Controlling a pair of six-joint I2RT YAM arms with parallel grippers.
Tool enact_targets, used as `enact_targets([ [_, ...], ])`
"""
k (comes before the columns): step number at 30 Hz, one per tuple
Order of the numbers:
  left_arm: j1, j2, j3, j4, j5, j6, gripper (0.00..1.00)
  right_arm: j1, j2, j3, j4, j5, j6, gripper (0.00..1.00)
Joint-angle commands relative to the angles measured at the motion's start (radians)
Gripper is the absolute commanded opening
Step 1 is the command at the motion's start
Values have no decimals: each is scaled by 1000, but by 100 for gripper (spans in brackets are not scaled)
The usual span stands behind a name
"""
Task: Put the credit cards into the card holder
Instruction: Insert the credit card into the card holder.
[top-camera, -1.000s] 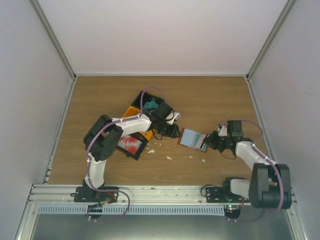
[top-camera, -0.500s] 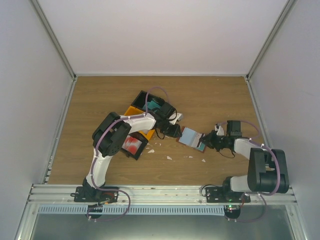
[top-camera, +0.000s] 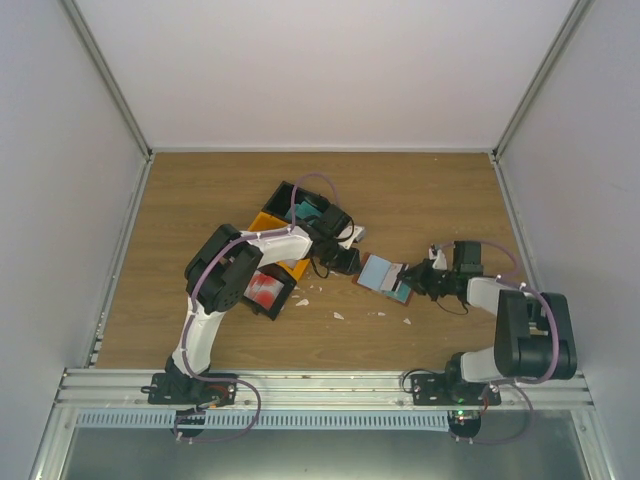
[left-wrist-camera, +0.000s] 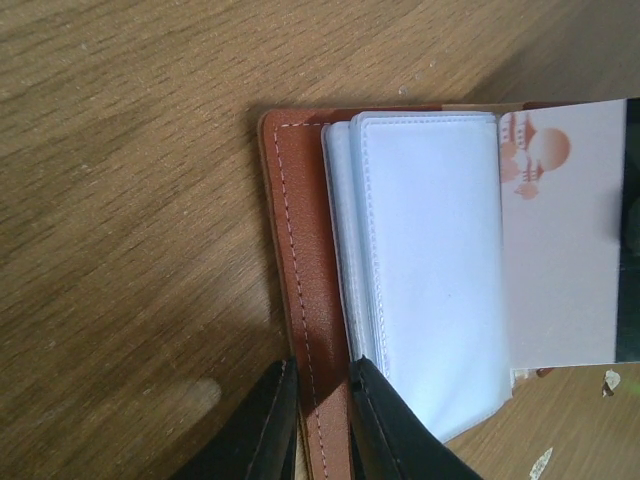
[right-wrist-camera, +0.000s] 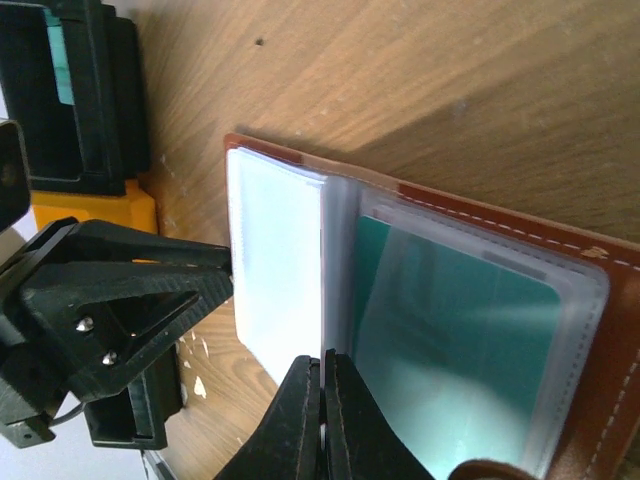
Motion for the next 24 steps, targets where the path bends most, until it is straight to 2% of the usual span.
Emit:
enact_targets([
  [1, -3, 28, -6, -29, -31, 15, 19, -9, 58, -19, 57, -11, 31, 0],
  [24, -3, 44, -19, -31, -9, 17, 14, 25, 196, -27, 187, -40, 42, 1],
])
